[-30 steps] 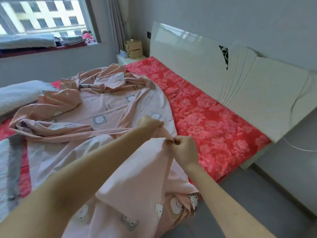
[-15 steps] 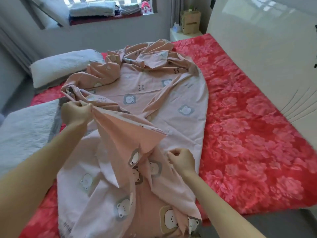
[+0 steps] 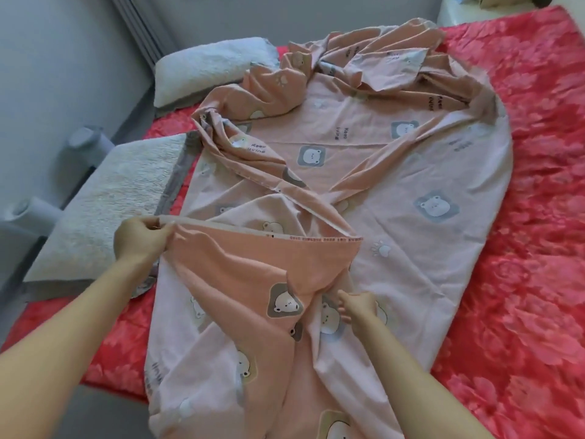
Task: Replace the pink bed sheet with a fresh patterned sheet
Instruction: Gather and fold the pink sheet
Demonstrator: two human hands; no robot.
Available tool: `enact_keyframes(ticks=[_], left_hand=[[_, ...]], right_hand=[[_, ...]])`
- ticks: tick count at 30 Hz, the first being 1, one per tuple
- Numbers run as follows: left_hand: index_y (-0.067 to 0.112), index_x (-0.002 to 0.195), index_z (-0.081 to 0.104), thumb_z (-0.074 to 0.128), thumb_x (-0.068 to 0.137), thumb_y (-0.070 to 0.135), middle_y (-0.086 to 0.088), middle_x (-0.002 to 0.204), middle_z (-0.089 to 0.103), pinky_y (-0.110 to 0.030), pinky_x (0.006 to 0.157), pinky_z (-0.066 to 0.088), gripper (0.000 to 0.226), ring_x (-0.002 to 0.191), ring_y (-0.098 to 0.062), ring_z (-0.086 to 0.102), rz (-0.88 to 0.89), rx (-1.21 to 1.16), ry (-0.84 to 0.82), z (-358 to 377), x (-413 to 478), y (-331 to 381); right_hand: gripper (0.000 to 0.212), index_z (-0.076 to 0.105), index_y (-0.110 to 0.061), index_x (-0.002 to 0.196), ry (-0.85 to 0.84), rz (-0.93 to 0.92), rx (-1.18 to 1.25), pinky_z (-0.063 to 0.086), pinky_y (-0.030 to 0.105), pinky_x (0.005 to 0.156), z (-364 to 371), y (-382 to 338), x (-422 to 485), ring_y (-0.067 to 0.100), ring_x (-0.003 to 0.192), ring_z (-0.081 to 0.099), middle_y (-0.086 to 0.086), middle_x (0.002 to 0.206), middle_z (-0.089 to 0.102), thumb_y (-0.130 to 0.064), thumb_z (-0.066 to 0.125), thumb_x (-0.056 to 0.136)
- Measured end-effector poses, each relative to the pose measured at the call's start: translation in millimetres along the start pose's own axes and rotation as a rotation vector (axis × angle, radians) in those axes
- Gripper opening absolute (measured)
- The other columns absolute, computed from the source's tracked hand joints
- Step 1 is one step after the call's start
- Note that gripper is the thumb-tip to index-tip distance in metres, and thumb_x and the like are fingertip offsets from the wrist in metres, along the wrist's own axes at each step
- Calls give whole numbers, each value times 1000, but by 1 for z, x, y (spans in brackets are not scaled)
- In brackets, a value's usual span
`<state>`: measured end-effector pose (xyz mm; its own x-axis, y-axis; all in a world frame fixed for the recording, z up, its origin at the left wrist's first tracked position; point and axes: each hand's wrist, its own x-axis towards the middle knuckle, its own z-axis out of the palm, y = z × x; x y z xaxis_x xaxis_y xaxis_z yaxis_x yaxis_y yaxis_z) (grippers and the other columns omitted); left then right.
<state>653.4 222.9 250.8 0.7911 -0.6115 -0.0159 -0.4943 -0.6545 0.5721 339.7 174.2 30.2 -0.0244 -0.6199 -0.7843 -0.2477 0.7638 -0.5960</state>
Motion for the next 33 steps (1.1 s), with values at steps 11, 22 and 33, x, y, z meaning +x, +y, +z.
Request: enact_keyframes(ticks=[11, 22, 33], left_hand=[[9, 62, 66, 67, 82, 18, -8, 56, 61, -32, 65, 44, 22, 63, -29, 58, -27, -33, -32, 98, 27, -48], [16, 65, 65, 69, 82, 22, 7, 52, 56, -37, 75, 54, 18, 73, -22, 57, -83, -185, 57, 100, 48, -53], [10, 79, 70, 65, 88, 20, 3, 64, 59, -36, 74, 54, 14, 67, -17, 57, 171, -433, 99, -46, 14, 131]], right_hand=[[17, 51, -9, 105, 152, 243, 364, 38, 20, 33, 55, -2, 123, 17, 59, 46, 10, 82, 52, -1, 50, 91], [19, 49, -4, 73, 283, 213, 691, 48, 21, 51, 41, -55, 137, 20, 71, 54, 6, 88, 55, 2, 61, 87], [15, 65, -18, 71, 548, -698, 436, 48, 33, 71, -106, -193, -69, 13, 72, 57, -5, 70, 59, -6, 64, 79]])
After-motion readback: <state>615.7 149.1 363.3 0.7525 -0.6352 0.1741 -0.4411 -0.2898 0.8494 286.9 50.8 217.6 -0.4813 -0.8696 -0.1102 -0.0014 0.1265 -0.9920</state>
